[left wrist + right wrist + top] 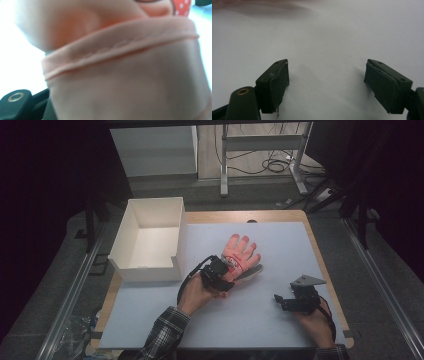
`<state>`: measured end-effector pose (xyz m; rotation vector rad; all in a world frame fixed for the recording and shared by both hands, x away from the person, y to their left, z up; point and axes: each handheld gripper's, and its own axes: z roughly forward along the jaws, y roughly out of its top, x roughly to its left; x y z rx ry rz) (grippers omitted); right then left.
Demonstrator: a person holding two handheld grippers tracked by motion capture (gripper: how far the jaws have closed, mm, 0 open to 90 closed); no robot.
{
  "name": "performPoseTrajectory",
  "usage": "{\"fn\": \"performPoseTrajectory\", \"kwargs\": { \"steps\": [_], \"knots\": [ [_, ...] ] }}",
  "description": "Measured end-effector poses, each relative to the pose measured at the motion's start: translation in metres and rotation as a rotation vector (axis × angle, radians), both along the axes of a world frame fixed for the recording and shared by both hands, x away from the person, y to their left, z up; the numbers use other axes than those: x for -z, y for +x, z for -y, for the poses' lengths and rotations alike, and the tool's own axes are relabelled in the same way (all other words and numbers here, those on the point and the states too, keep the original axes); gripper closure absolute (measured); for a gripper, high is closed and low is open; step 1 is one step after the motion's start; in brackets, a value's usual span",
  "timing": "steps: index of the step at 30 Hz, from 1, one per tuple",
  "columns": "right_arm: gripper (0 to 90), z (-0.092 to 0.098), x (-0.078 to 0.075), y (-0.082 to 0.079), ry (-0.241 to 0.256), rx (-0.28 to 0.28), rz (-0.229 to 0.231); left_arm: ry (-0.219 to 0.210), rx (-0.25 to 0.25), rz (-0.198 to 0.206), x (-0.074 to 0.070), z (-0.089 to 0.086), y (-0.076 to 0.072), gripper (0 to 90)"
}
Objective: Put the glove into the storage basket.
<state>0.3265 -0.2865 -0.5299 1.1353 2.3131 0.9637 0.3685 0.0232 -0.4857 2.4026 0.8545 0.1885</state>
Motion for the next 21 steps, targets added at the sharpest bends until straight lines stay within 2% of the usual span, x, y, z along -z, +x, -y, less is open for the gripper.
{"fn": "performPoseTrajectory", "kwargs": {
  "steps": [3,4,21],
  "knots": [
    [20.3,0.000,0.000,0.000,0.000,0.000,0.001,0.009,0.002,0.014,-0.008,-0.002,0.001,51.9],
    [20.3,0.000,0.000,0.000,0.000,0.000,0.001,0.017,0.004,0.017,-0.015,-0.003,0.004,51.7],
    [20.3,0.000,0.000,-0.001,0.001,0.000,0.003,0.007,-0.043,0.037,-0.063,-0.023,0.016,51.3]
  ]
}}
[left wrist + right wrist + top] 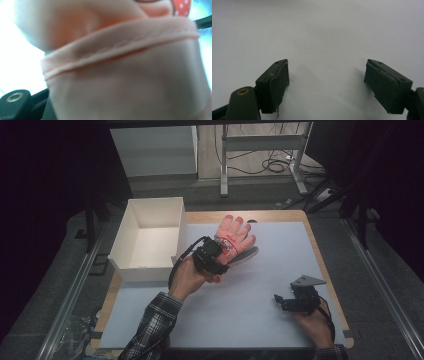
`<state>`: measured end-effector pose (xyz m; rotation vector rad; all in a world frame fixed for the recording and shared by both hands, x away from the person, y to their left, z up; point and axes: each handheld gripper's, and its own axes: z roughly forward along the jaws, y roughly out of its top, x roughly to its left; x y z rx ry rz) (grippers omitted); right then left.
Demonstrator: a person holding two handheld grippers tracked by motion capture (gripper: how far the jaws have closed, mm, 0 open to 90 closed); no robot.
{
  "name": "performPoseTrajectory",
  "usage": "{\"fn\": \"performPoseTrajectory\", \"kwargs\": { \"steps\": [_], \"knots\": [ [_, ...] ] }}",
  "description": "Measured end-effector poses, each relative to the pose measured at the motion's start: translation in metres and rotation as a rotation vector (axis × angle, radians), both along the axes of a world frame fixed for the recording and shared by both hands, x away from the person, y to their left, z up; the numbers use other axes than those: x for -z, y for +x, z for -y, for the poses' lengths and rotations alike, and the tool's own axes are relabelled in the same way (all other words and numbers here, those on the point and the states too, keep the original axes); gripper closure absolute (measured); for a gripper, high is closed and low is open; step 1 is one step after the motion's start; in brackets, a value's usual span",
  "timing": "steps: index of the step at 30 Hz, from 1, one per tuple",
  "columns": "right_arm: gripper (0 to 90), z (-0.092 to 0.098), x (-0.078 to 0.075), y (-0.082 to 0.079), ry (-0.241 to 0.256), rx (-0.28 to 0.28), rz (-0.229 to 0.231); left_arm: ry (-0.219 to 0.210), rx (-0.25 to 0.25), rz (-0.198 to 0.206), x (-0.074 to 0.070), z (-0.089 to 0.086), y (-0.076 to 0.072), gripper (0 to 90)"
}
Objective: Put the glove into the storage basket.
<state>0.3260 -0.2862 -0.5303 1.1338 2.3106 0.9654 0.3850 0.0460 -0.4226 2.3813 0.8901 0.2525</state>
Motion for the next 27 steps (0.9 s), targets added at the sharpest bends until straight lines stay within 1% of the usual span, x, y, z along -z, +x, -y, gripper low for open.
{"fn": "performPoseTrajectory", "kwargs": {
  "steps": [1,2,3,4,7,13,17,21,24,27],
  "knots": [
    [20.3,0.000,0.000,0.000,0.001,0.000,0.003,-0.001,-0.005,0.004,-0.003,-0.002,0.002,51.3],
    [20.3,0.000,0.000,0.000,0.001,0.000,0.003,-0.001,-0.005,0.004,-0.003,-0.002,0.002,51.3],
    [20.3,0.000,0.000,0.000,0.002,0.000,0.001,0.004,-0.012,0.005,-0.007,-0.004,0.004,51.3],
    [20.3,0.000,0.000,0.000,0.002,0.000,0.001,0.004,-0.012,0.005,-0.007,-0.004,0.004,51.3],
    [20.3,0.000,0.000,0.000,0.002,0.000,0.001,0.010,-0.023,0.005,-0.014,-0.008,0.007,51.3],
    [20.3,0.000,0.000,0.000,0.002,0.001,0.002,0.021,-0.048,0.012,-0.033,-0.017,0.014,51.1],
    [20.2,0.000,0.000,0.000,0.002,0.000,0.002,0.012,-0.064,0.020,-0.047,-0.024,0.017,51.0],
    [18.2,-0.001,0.000,0.000,0.002,-0.005,-0.002,0.021,-0.089,0.022,-0.059,-0.034,0.019,51.0],
    [15.7,-0.001,0.000,0.000,-0.001,-0.013,-0.008,0.010,-0.112,0.020,-0.063,-0.043,0.021,51.0],
    [13.1,-0.002,0.001,0.000,-0.004,-0.020,-0.010,0.008,-0.130,0.015,-0.066,-0.050,0.023,50.9]
  ]
}}
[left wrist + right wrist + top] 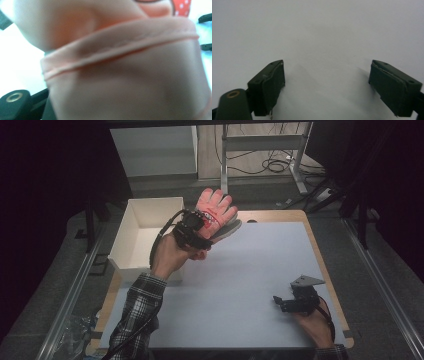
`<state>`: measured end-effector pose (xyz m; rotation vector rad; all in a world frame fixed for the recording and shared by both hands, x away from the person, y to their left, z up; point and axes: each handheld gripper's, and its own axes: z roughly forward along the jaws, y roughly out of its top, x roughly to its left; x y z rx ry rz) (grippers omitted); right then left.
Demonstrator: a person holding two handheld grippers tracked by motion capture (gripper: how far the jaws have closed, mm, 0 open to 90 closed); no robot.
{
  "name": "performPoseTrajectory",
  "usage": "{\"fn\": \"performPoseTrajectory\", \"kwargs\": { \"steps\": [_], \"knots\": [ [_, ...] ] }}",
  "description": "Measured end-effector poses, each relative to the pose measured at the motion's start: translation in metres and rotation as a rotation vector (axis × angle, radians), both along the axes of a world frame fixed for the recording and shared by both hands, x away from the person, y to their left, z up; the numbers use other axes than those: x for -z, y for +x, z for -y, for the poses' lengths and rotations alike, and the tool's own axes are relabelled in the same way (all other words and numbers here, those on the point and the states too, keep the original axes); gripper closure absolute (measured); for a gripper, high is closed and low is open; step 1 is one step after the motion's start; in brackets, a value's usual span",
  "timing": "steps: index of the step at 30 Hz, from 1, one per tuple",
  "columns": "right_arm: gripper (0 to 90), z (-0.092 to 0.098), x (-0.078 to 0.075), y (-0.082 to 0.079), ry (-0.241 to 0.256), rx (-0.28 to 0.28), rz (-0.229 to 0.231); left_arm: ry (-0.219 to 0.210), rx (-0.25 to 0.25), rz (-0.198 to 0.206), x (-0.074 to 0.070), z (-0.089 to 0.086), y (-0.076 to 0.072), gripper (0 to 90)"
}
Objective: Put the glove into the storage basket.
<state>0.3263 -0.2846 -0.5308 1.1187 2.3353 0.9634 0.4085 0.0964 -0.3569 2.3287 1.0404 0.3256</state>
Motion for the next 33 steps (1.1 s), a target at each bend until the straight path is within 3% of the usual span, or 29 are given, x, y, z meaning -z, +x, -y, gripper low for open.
{"fn": "performPoseTrajectory", "kwargs": {
  "steps": [8,18,33],
  "knots": [
    [0.1,-0.001,0.001,0.002,-0.024,0.036,-0.018,0.008,-0.068,-0.007,-0.006,-0.023,0.007,50.9],
    [0.0,-0.001,0.001,0.003,-0.028,0.034,-0.018,0.018,-0.158,-0.012,-0.011,-0.056,0.012,50.5],
    [0.0,-0.002,0.002,0.002,-0.028,0.034,-0.016,0.001,-0.338,-0.017,-0.002,-0.107,0.015,50.0]
  ]
}}
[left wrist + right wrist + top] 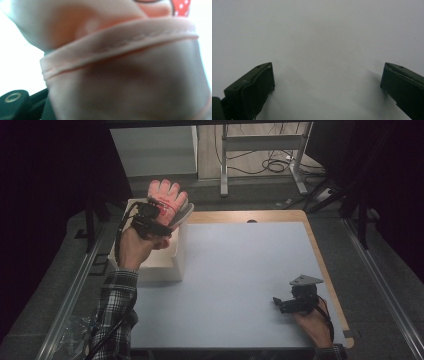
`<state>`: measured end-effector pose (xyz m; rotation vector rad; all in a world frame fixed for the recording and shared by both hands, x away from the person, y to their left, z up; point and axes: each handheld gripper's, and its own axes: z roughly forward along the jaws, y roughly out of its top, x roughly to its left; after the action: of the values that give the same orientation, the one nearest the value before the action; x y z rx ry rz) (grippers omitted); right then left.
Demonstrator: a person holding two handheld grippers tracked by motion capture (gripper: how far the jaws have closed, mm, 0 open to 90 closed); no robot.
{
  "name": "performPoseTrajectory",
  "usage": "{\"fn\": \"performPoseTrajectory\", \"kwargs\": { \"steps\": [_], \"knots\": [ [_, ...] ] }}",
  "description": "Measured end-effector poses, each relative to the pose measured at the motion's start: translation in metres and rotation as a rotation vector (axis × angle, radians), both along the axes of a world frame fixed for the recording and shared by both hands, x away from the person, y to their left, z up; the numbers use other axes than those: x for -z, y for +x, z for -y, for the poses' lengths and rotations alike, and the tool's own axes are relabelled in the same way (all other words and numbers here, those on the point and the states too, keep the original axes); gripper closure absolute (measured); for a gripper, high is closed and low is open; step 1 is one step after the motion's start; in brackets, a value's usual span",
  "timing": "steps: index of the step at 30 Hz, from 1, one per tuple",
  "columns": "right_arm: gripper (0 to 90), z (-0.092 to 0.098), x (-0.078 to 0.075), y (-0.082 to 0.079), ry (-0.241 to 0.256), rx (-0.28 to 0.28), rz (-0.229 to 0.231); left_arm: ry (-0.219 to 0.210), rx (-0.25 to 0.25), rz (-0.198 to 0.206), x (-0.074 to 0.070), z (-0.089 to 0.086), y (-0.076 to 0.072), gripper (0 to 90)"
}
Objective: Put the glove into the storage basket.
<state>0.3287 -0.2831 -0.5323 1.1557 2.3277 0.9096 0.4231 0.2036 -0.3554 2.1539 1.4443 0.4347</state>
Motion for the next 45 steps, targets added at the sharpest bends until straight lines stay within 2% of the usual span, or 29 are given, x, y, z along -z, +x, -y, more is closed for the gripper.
{"fn": "performPoseTrajectory", "kwargs": {
  "steps": [6,11,14,15,16,17,18,22,26,36,41,42,44,45],
  "knots": [
    [0.0,0.000,0.000,0.000,0.000,0.000,0.000,0.001,-0.055,-0.008,0.009,-0.015,0.002,49.8],
    [0.0,0.000,0.000,0.000,0.000,0.001,0.000,0.004,-0.091,-0.022,0.024,-0.022,0.006,49.6],
    [0.0,0.000,0.000,0.000,-0.001,0.001,0.000,0.011,-0.107,-0.029,0.035,-0.023,0.010,49.5],
    [0.0,0.000,0.000,0.000,-0.001,0.001,0.000,0.011,-0.114,-0.041,0.043,-0.023,0.013,49.4],
    [0.0,0.000,0.000,0.000,-0.001,0.001,0.000,0.011,-0.114,-0.041,0.043,-0.023,0.013,49.3],
    [0.0,0.000,0.000,0.000,-0.001,0.001,0.001,0.010,-0.126,-0.042,0.051,-0.022,0.016,49.2],
    [0.0,0.000,0.000,0.000,-0.001,0.001,0.001,0.010,-0.126,-0.042,0.051,-0.022,0.016,49.2],
    [0.0,0.000,0.000,0.000,-0.001,0.001,0.000,0.025,-0.139,-0.067,0.071,-0.019,0.027,48.8],
    [0.0,0.000,0.000,0.000,-0.001,0.001,0.000,0.025,-0.144,-0.079,0.082,-0.016,0.033,48.5],
    [0.0,0.000,0.000,0.000,0.000,0.000,0.001,0.058,-0.149,-0.163,0.109,-0.009,0.050,44.8],
    [0.0,0.000,0.000,0.000,0.000,0.000,0.001,0.077,-0.141,-0.203,0.118,-0.003,0.056,35.9],
    [0.0,0.000,0.000,0.000,0.000,0.000,0.001,0.082,-0.139,-0.230,0.122,-0.002,0.058,30.1],
    [0.0,0.000,0.000,0.000,0.000,0.000,0.001,0.083,-0.138,-0.245,0.124,-0.002,0.059,24.4],
    [0.0,0.000,0.000,0.000,0.000,0.000,0.001,0.086,-0.136,-0.268,0.127,-0.002,0.060,24.4]
  ]
}}
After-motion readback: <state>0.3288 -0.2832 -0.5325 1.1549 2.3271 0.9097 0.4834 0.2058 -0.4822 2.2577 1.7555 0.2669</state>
